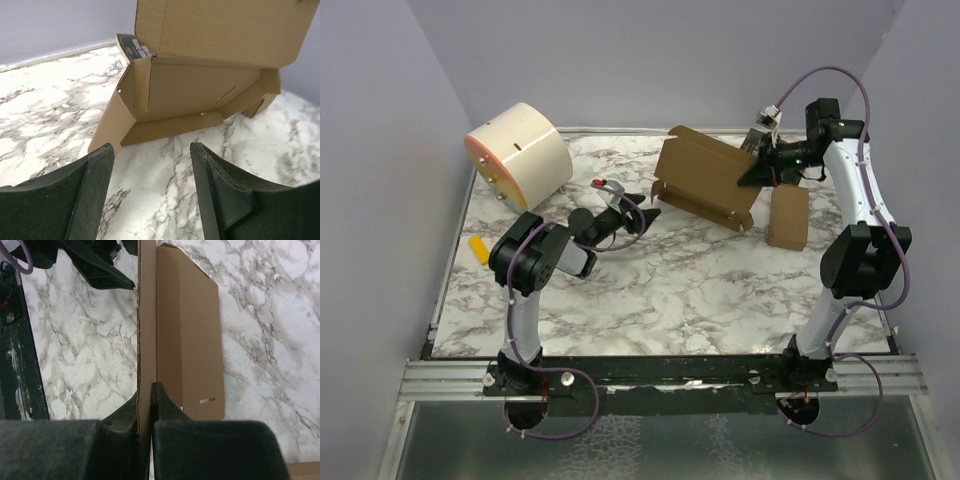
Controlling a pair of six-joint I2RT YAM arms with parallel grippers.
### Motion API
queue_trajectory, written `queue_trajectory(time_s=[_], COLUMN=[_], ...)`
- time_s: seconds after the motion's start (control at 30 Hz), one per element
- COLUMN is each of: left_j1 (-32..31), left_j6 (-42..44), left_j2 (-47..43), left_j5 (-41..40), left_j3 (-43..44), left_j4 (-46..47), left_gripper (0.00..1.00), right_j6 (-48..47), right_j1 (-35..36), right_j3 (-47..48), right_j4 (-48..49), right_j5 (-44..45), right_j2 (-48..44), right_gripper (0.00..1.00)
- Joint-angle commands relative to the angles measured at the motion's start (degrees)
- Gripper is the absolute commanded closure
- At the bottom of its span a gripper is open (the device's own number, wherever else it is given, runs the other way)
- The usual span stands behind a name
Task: Fold the paper box
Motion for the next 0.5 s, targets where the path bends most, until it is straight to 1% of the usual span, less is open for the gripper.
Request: queue_trajectory(time_s=[0.0,0.03,0.17,0.2,0.23,0.27,0.33,0.4,0.47], left_j1=[2.26,2.9,8.83,10.35,11.74,12.65,13.48,13.53,13.34], left_j6=[-8.62,-10.21,-19.82,-21.57,-22.28,-21.81,-18.97,-14.16,-10.56], left_j2=[-9.42,-11.52,-20.44,-23.92,-26.62,-29.8,-36.89,-44.16,-49.93], left_j5=[4.58,5.56,9.86,9.92,9.45,8.17,5.45,2.39,-1.33], left_j3=[-4.7,-5.84,-12.36,-14.46,-16.85,-19.14,-22.65,-23.39,-23.6], left_j4=[7.44,7.56,8.6,9.01,8.98,8.15,1.07,-14.25,-24.26], left_gripper=[0.32,0.3,0.22,0.18,0.06,0.02,0.01,0.01,0.01], right_j6=[3.29,3.81,4.14,3.8,3.08,2.28,2.16,2.6,2.75], right_j1=[0.37,0.36,0.37,0.37,0.37,0.33,0.37,0.37,0.37], right_j3=[4.3,4.94,5.93,5.67,5.28,4.8,3.67,1.95,0.72], right_j4=[-2.24,-2.46,-3.73,-4.33,-5.13,-6.0,-7.44,-7.49,-7.52], right_j5=[-4.27,-4.36,-3.77,-3.72,-3.96,-4.37,-5.81,-7.12,-7.59], right_j2=[-1.24,-1.53,-3.2,-3.7,-4.05,-4.37,-5.33,-7.06,-8.62], right_gripper=[0.99,0.99,0.99,0.99,0.99,0.99,0.99,0.99,0.99])
